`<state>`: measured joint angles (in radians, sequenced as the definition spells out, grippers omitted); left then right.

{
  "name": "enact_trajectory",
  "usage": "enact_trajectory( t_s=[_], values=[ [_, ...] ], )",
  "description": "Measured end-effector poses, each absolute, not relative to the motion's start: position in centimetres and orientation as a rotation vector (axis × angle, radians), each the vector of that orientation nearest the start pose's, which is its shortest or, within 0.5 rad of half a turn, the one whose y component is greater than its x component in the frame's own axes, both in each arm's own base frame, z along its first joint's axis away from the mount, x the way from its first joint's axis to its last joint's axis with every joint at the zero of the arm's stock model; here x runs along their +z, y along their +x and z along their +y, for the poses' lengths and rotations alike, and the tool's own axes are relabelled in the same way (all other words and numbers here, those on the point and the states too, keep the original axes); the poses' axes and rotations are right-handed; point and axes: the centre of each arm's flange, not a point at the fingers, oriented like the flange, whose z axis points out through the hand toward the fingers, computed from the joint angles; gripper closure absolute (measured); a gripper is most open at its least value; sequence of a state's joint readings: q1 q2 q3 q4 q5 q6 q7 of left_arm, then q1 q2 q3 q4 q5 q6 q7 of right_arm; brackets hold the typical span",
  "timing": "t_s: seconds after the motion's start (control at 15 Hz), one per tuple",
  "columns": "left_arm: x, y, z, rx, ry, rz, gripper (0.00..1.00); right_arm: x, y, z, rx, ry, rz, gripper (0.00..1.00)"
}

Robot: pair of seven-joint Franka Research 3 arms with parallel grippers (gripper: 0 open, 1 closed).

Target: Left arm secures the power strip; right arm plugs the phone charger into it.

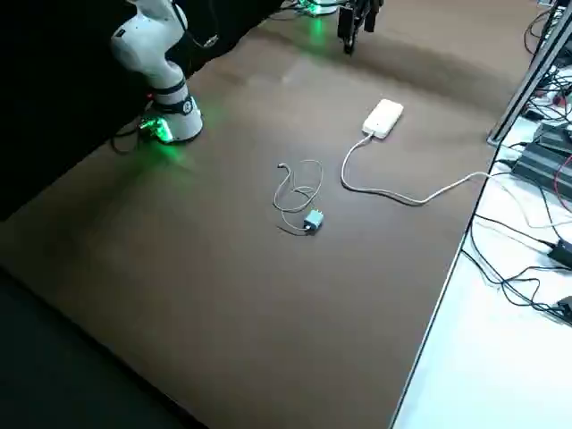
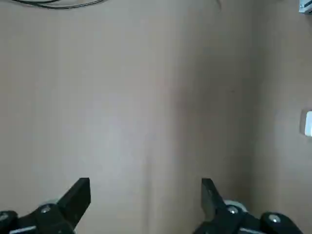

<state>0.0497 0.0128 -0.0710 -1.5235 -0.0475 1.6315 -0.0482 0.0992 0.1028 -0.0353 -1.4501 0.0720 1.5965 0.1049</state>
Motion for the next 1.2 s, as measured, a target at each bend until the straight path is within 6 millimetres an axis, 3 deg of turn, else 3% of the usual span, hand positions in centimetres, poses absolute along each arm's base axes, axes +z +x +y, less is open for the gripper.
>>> enact_trajectory(
  t_s=[0.73,1.2],
  values=[
    [64.3,56.4,-1.8,-0.122,-3.19,-0.037,0.0,62.6,58.7,4.6,-0.059,-3.07,0.098,0.0],
    [64.1,56.5,-1.8,-0.115,-3.19,-0.036,0.0,62.2,58.8,2.5,-0.05,-3.084,0.007,0.0]
  ],
)
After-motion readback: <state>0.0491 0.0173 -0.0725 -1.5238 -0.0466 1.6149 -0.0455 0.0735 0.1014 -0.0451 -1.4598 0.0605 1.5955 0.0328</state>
